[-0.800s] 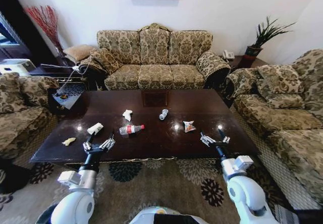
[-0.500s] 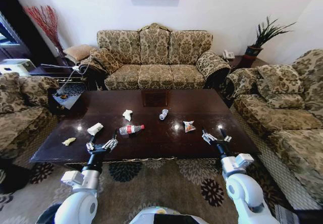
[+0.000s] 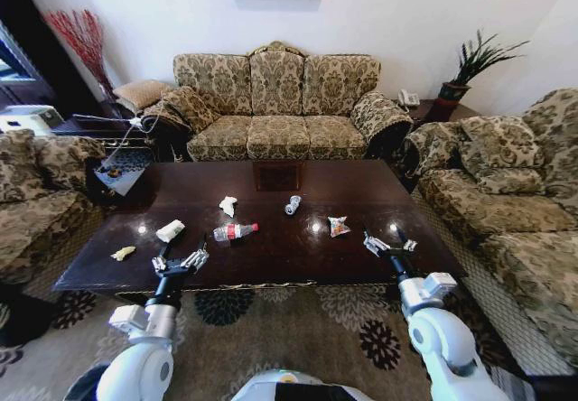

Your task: Move to the front of the table and place the trash on the table into the trash bin.

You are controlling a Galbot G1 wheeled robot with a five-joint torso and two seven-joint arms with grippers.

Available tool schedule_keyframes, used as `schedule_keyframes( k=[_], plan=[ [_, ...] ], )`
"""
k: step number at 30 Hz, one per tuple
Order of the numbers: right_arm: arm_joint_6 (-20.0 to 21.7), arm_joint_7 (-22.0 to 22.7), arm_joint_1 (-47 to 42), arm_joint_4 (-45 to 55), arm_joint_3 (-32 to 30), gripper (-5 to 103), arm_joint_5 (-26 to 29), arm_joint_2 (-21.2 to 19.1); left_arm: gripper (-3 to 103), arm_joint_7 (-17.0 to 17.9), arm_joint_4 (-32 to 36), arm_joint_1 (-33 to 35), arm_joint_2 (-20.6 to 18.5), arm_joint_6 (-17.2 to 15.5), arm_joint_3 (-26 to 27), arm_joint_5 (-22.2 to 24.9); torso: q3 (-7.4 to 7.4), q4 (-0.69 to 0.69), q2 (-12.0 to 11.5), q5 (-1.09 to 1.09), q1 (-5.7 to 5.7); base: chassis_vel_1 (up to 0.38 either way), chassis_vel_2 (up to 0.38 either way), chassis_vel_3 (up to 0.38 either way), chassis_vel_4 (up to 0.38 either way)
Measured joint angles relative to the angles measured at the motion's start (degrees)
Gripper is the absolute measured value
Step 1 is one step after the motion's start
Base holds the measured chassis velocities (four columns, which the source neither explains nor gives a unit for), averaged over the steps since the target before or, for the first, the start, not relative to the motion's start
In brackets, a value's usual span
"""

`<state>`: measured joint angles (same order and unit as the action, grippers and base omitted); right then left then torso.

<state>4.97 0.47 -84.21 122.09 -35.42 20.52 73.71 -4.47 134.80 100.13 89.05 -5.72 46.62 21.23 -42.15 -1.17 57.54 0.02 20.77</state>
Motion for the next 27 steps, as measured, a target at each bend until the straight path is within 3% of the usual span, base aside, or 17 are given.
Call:
schedule_keyframes(
  k=[6,27],
  plan=[
    [-1.3,-2.6,-1.5,1.4,0.6,100,-2.8,-0.3,98,0.1,-2.0,-1.4,0.1,0.3,-0.2,0.3,0.00,0.00,0.0,-0.03,-0.01,0.000,0.000,0.000,0.000],
    [-1.8,-2.0,-2.6,1.5,0.4,100,-3.5,1.0,98,0.8,-3.8,-2.5,-1.5,0.2,-0.1,1.3,0.00,0.01,0.0,-0.02,0.00,0.000,0.000,0.000,0.000]
  ],
)
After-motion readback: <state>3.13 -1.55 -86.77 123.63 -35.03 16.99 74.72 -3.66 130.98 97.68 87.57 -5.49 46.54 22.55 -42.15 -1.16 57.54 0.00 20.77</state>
